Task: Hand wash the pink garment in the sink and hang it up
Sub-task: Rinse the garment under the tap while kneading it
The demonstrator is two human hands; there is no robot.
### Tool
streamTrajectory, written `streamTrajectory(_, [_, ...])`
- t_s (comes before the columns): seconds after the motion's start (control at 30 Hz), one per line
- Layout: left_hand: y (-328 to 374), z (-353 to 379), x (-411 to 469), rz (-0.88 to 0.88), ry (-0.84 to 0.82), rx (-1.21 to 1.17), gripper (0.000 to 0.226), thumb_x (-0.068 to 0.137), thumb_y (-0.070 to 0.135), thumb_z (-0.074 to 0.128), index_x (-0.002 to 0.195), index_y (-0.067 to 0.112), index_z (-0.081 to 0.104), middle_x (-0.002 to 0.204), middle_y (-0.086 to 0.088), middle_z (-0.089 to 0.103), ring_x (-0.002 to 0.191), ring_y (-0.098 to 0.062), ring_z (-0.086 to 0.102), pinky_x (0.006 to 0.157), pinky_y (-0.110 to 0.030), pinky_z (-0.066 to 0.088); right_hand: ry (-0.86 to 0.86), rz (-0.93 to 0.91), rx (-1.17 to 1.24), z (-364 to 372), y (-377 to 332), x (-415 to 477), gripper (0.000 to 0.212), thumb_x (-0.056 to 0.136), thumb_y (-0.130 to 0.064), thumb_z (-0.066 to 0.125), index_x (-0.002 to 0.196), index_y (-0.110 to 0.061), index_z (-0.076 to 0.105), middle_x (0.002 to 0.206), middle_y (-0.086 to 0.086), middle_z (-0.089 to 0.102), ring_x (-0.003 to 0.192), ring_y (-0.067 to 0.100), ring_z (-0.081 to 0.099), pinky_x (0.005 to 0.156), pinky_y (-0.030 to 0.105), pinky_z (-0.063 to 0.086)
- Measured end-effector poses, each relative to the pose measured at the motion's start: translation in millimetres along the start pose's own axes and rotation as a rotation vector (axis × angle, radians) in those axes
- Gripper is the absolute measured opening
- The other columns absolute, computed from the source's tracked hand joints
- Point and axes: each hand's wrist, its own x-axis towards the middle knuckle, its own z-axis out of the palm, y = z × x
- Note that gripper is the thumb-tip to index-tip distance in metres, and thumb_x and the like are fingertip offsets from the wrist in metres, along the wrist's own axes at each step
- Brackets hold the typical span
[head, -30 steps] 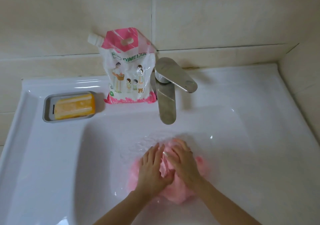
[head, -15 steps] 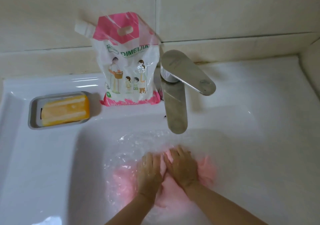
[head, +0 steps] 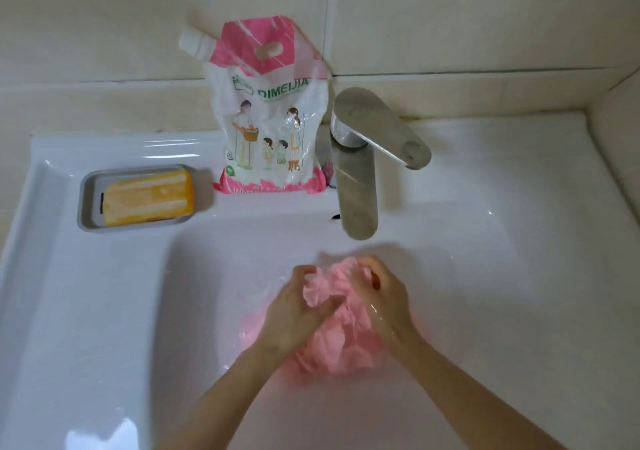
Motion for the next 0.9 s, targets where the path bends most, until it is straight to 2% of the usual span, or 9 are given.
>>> streamTrajectory(0.1, [0.6,-21.7,-25.8,-0.025,-0.109,-0.094,0.061,0.065,0.077,0.044,0.114,0.04,0.051,0.087,0.017,0.062,0.082,-0.007,0.061,0.073,-0.029,0.05,-0.051,-0.025,-0.008,-15.7,-6.9,-28.8,0.011,0.092,-0.045,0.052,0.086,-0.037,0.056,0.062,-0.003,0.06,0.056,0.011,0.054,0.062,0.031,0.044])
streamTrajectory(0.17, [-11.7,-17.2,-35.2,0.037,-0.068,0.235,0.057,0.075,0.07,0.047,0.124,0.04,0.05,0.096,0.013,0.062,0.091,-0.011,0.06,0.082,-0.031,0.049,-0.037,-0.136,-0.391,-13.5,3.2,-40.3,0.03,0.087,-0.059,0.04,0.093,-0.036,0.059,0.081,-0.005,0.062,0.073,0.012,0.057,0.069,0.031,0.048])
streamTrajectory(0.23, [-32.1,-1.9,-40.2,0.177,-0.072,0.695,0.08,0.066,0.074,0.049,0.136,0.037,0.043,0.12,-0.005,0.055,0.111,-0.027,0.054,0.092,-0.046,0.046,-0.047,-0.289,-0.728,-3.5,26.5,-46.4,0.048,0.083,-0.064,0.036,0.111,-0.033,0.06,0.112,0.004,0.06,0.098,0.024,0.058,0.084,0.044,0.05])
streamTrajectory(0.3, [-59.7,17.7,-40.3,0.199,-0.103,0.841,0.102,0.053,0.08,0.045,0.141,0.029,0.042,0.14,-0.018,0.045,0.128,-0.037,0.04,0.094,-0.068,0.032,-0.109,-0.338,-0.853,7.2,47.8,-47.7,0.056,0.086,-0.072,0.03,0.127,-0.039,0.051,0.137,0.01,0.05,0.12,0.035,0.049,0.1,0.06,0.037])
streamTrajectory(0.37, [-72.0,27.0,-36.9,0.163,-0.126,0.864,0.102,0.057,0.078,0.046,0.143,0.022,0.04,0.144,-0.021,0.043,0.13,-0.039,0.041,0.089,-0.07,0.037,-0.161,-0.318,-0.888,15.4,59.7,-44.8,0.063,0.084,-0.076,0.029,0.133,-0.041,0.045,0.144,0.007,0.045,0.124,0.035,0.048,0.097,0.06,0.039])
streamTrajectory(0.53, [-77.5,42.3,-20.3,0.238,0.025,0.884,0.058,0.071,0.046,0.05,0.115,0.01,0.064,0.114,-0.015,0.062,0.102,-0.034,0.048,0.083,-0.053,0.043,-0.089,-0.401,-0.875,31.0,59.4,-27.8,0.056,0.074,-0.066,0.045,0.111,-0.029,0.064,0.117,0.006,0.063,0.09,0.033,0.061,0.071,0.042,0.05])
streamTrajectory(0.67, [-79.9,51.0,-3.3,0.332,0.197,0.802,0.04,0.072,0.035,0.055,0.101,0.009,0.063,0.092,-0.012,0.061,0.08,-0.031,0.051,0.068,-0.042,0.043,0.04,-0.463,-0.91,39.5,68.4,-12.1,0.061,0.067,-0.066,0.043,0.102,-0.024,0.071,0.095,0.006,0.066,0.075,0.03,0.063,0.058,0.037,0.052])
streamTrajectory(0.8, [-75.6,54.1,14.9,0.428,0.263,0.757,0.027,0.089,0.03,0.049,0.085,0.008,0.064,0.077,-0.01,0.062,0.064,-0.025,0.054,0.056,-0.031,0.043,0.058,-0.463,-0.785,45.1,74.7,5.3,0.056,0.065,-0.062,0.049,0.1,-0.021,0.066,0.082,0.004,0.06,0.065,0.027,0.059,0.055,0.035,0.051])
streamTrajectory(0.9, [-62.9,46.1,28.0,0.448,0.111,0.67,0.027,0.088,0.028,0.045,0.095,0.014,0.068,0.087,-0.006,0.069,0.078,-0.024,0.067,0.066,-0.027,0.054,0.047,-0.31,-0.614,44.2,64.0,13.3,0.049,0.067,-0.058,0.06,0.097,-0.02,0.064,0.079,0.002,0.064,0.071,0.025,0.062,0.065,0.033,0.051])
